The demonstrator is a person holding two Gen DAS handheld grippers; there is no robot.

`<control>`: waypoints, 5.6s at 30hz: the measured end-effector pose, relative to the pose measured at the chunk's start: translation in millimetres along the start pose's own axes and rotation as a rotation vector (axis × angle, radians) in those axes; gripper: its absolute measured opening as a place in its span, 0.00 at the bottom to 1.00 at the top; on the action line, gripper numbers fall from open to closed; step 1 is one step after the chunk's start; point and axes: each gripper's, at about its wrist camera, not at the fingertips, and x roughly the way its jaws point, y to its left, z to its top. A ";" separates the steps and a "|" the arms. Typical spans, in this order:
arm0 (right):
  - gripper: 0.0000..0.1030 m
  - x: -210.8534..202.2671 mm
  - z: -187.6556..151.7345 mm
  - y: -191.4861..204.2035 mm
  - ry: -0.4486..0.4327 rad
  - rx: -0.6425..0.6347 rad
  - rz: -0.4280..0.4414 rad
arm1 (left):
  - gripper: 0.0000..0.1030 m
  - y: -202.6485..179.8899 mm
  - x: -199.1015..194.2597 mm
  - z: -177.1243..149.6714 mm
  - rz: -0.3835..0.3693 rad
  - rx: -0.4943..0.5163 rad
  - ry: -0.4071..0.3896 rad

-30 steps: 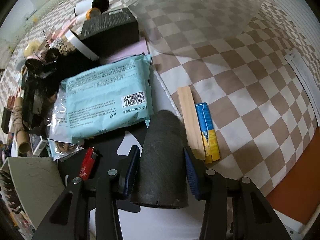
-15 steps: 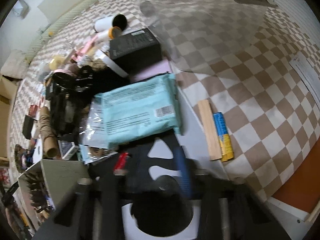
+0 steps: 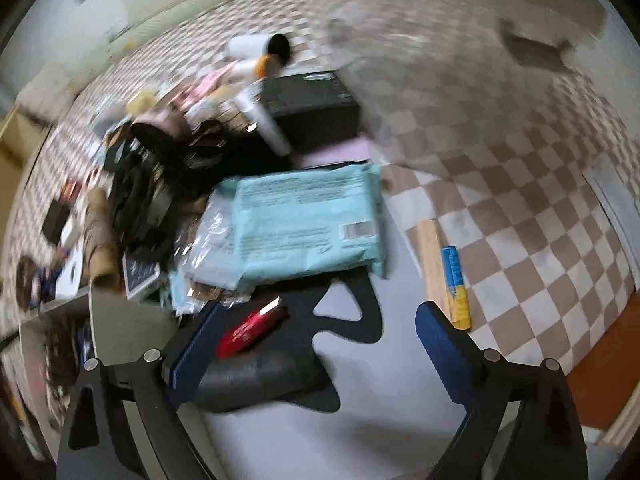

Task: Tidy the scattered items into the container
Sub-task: 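Lift the black cylinder with the right tool while the left tool lifts the white-capped bottle, then lower the black cylinder into the white box while the left tool lowers the bottle in too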

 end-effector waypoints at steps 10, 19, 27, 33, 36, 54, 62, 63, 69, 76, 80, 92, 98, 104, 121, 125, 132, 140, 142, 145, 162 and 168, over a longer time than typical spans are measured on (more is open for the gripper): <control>0.93 66.0 -17.0 19.9 0.313 0.023 0.112 | 0.29 -13.8 -21.9 -3.9 -0.049 0.037 -0.043; 0.93 80.2 -14.4 11.5 0.327 0.207 0.176 | 0.29 -36.9 -44.5 -1.1 -0.106 0.080 -0.107; 0.92 96.3 -14.4 8.1 0.327 0.333 0.153 | 0.29 -43.9 -45.9 -2.6 -0.110 0.102 -0.107; 0.89 102.4 -9.7 32.0 0.322 0.209 0.045 | 0.29 -40.2 -44.0 -1.4 -0.109 0.096 -0.105; 0.72 98.8 -10.5 48.2 0.317 0.089 0.002 | 0.29 -38.1 -42.3 -2.3 -0.108 0.097 -0.101; 0.41 34.1 -2.5 52.4 0.127 -0.076 -0.048 | 0.29 -21.7 -45.4 -5.3 -0.104 0.085 -0.108; 0.37 24.3 5.9 58.5 0.018 -0.213 -0.174 | 0.29 -27.0 -46.8 -6.0 -0.109 0.099 -0.109; 0.37 27.8 6.9 57.7 0.025 -0.208 -0.168 | 0.29 -27.4 -46.6 -6.0 -0.109 0.100 -0.108; 0.42 56.6 -3.4 60.4 0.135 -0.194 -0.121 | 0.29 -29.9 -45.7 -6.5 -0.107 0.104 -0.103; 0.43 70.1 -7.5 58.6 0.169 -0.193 -0.138 | 0.29 -32.8 -44.7 -6.9 -0.103 0.108 -0.096; 0.43 62.6 -5.5 55.9 0.157 -0.159 -0.110 | 0.29 -33.1 -42.8 -5.2 -0.109 0.107 -0.101; 0.14 -15.9 13.7 42.8 -0.057 0.008 0.117 | 0.29 -37.8 -49.8 -5.7 -0.125 0.125 -0.133; 0.14 -5.9 17.9 54.4 -0.050 -0.064 0.028 | 0.29 -41.9 -52.0 -8.1 -0.124 0.138 -0.131; 0.94 17.8 3.4 65.8 0.007 -0.168 -0.102 | 0.29 -42.1 -50.5 -9.5 -0.122 0.141 -0.122; 0.43 75.1 -31.8 61.3 0.347 -0.201 -0.013 | 0.29 -39.5 -47.9 -10.0 -0.115 0.137 -0.108; 0.42 52.6 -17.6 50.8 0.239 -0.131 0.021 | 0.29 -40.1 -49.7 -9.9 -0.121 0.136 -0.114; 0.42 21.5 -5.3 29.6 0.139 -0.023 0.096 | 0.29 -42.5 -56.5 -10.8 -0.135 0.140 -0.129; 0.42 -17.7 -2.2 22.0 0.032 0.051 0.196 | 0.29 -53.9 -71.1 -12.4 -0.168 0.162 -0.163; 0.42 -22.6 3.4 25.8 0.013 0.067 0.221 | 0.29 -58.3 -74.7 -13.5 -0.180 0.171 -0.170; 0.42 -31.9 8.4 34.2 -0.016 0.074 0.266 | 0.29 -65.0 -79.8 -14.9 -0.201 0.189 -0.179; 0.42 -67.3 1.3 126.2 -0.020 -0.120 0.491 | 0.29 -105.2 -96.5 -31.2 -0.279 0.297 -0.191; 0.42 -60.0 -5.4 140.8 0.024 -0.170 0.475 | 0.29 -119.0 -90.0 -38.3 -0.270 0.347 -0.165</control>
